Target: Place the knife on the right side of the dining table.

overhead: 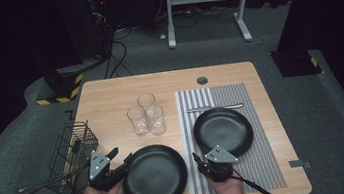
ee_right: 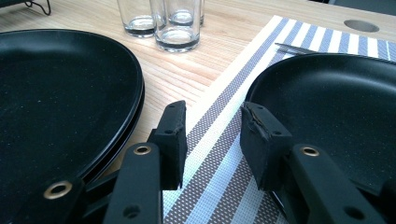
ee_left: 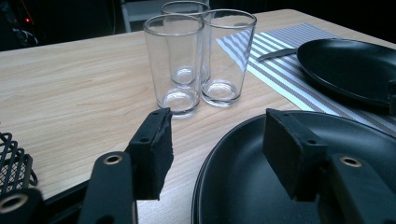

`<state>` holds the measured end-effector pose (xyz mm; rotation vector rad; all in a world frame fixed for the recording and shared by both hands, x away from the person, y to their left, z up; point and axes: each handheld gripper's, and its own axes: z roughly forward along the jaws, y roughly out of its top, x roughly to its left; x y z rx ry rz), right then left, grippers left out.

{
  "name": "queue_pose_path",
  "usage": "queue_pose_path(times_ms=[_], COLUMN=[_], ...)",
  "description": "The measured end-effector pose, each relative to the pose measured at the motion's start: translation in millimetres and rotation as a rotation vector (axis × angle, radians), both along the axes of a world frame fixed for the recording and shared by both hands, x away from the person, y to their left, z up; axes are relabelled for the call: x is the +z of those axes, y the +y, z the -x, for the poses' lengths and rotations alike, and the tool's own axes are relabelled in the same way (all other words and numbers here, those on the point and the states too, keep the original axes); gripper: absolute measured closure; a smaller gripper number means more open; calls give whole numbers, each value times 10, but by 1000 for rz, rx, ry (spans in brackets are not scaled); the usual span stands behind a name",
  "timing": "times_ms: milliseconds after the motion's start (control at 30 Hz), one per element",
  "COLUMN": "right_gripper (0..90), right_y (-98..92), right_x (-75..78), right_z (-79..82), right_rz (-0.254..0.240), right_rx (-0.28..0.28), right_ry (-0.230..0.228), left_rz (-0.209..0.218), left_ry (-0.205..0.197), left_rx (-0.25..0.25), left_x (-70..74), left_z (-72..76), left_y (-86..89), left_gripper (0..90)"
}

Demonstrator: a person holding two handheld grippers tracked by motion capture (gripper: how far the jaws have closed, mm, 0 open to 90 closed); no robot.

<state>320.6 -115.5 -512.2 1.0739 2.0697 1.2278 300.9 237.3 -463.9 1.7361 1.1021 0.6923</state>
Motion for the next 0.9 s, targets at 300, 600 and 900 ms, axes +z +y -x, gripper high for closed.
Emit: queue_pose_path(times_ms=[300,600,900], right_gripper=[582,582,582], right_y=[-2,4,22], right_x=[-12,-1,-9], right_z=[1,-17,-15], right_rz=[-7,-24,-33], right_rx=[11,25,46], right_ry=[8,9,14], left_rz=[-3,1,24], left_ry=[-19,-63,-88], left_rx=[0,25,44], left_x=[110,294,465], left_z=[-10,51,76], left_y=[12,103,196], left_gripper=[416,410,407])
